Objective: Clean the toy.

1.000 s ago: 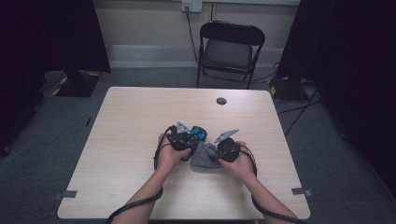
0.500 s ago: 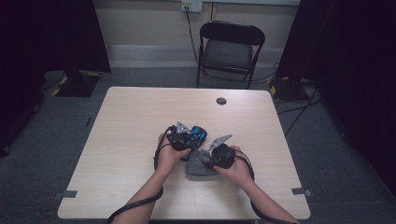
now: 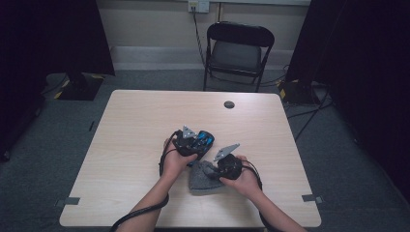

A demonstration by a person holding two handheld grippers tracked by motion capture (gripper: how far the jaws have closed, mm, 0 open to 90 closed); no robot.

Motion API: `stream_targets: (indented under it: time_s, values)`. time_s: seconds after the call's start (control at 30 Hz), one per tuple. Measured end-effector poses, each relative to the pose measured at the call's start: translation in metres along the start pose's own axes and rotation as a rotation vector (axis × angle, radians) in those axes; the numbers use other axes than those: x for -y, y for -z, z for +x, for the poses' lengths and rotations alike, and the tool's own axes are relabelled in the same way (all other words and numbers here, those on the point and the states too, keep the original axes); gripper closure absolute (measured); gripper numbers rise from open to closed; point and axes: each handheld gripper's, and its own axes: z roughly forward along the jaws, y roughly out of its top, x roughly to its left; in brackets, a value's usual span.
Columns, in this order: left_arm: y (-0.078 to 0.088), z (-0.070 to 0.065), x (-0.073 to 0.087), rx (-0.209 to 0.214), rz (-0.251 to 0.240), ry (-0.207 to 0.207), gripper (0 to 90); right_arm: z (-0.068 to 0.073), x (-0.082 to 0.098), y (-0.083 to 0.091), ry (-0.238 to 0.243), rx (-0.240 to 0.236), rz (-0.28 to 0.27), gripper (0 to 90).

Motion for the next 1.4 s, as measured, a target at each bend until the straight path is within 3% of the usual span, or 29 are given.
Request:
stream_targets:
  time_s: [0.23,0.43,0.53,1.0,1.4]
  values:
    - [0.0,0.0,0.0,-0.002,-0.001,-0.003,42.6,0.009,0.005,0.006,0.01,-0.071,-0.031,75.5]
    - [0.0,0.0,0.0,0.001,-0.005,0.005,42.6,0.007,0.006,0.022,0.0,-0.059,-0.066,75.5]
    - [0.0,0.0,0.0,0.0,-0.007,0.004,42.6,0.0,0.008,0.031,-0.018,-0.046,-0.077,75.5]
    - [0.0,0.0,0.001,0.0,-0.011,0.003,42.6,-0.044,0.023,0.07,-0.185,0.036,-0.16,75.4]
    - [0.0,0.0,0.002,-0.002,-0.013,-0.001,42.5,-0.071,0.026,0.074,-0.252,0.14,-0.173,75.3]
